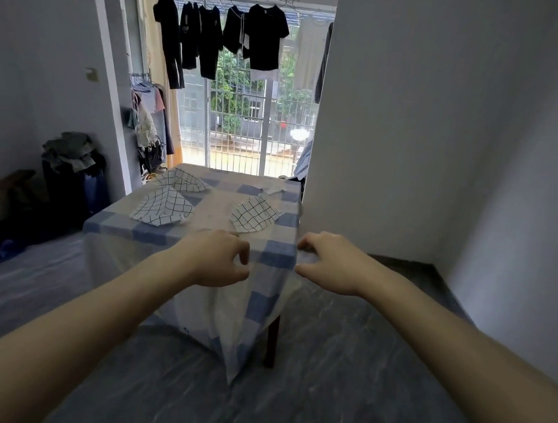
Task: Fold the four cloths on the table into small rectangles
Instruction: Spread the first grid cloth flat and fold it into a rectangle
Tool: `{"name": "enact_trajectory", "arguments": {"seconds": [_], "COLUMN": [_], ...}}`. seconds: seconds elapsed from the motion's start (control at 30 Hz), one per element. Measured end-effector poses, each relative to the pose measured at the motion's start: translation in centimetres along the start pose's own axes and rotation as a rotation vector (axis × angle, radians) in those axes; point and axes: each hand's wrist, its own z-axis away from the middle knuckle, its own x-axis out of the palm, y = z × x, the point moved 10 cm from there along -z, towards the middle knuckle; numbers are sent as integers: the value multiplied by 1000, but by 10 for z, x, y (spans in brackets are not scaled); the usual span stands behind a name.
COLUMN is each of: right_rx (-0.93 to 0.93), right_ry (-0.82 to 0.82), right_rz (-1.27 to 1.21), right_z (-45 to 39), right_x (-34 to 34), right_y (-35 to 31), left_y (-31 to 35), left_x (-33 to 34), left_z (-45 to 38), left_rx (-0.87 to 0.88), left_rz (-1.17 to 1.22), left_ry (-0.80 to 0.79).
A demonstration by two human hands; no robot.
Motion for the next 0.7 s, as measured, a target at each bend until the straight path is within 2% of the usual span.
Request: {"name": "enact_trajectory", "arguments": {"seconds": [0.3, 0.53, 0.7], "right_rx": [-38, -100, -119], "right_ry": [-29, -87, -140], "right_rz": [21, -13, -27], "right_z": [-138, -260, -317], "right_x": [-2, 3, 18], "right_y": [36, 73, 98], "left_y": [-57, -79, -123], "left_x": [9, 8, 25], "left_z": [-138, -251, -294], "left_rx": [-4, 1, -69], "left_rz": [-37, -55, 2], "left_ry": [-93, -93, -216]}}
